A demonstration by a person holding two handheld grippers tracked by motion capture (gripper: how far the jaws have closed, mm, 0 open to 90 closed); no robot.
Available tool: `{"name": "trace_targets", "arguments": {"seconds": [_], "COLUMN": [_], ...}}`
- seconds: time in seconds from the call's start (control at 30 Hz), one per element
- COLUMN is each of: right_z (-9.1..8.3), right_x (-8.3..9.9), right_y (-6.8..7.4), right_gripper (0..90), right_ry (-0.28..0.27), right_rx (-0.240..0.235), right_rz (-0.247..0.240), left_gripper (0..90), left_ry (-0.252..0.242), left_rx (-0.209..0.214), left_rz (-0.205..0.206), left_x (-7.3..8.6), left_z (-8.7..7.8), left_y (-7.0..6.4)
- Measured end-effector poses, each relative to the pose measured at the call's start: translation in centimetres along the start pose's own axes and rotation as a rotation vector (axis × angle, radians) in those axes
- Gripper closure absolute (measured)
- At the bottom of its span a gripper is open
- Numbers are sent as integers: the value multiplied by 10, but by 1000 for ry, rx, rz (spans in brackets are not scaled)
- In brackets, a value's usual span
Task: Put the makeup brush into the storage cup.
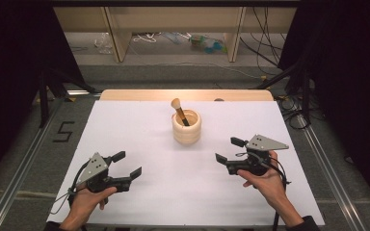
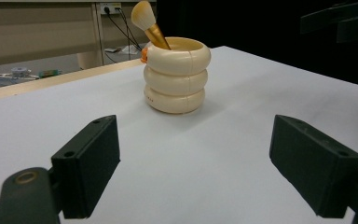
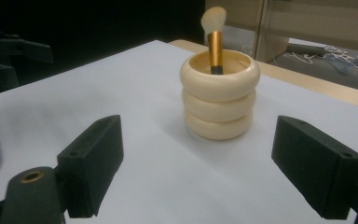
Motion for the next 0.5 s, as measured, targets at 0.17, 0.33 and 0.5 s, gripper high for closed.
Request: {"name": "trace_targets", "arguments": {"seconds": [0.17,0.33,0.5], "right_z": [-6,-10,-15], "right_x": [6,11,13], "right_y": [0,1,3], "right_gripper": [174,171,167], "right_ry": [-3,-17,-20], "right_rx": [-4,3,3], "right_rz": [14,24,21], "left_gripper": [160,159,159], "left_ry": [9,11,13], "left_rx": [-6,-5,-5], "left_rz": [6,-5,-5], "left_x": [0,1,1], "left_z": [-1,0,0], "left_y": [0,-1,-1]}}
Point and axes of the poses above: each handheld gripper's, and its own axes: z roughly forward along the jaws, x roughly out of its underside, y roughly to its left, the point moved 3 cm from there along z, roughly forward along the jaws, and after that the axes turned 3 degrees about -x, right-handed, at the moved point
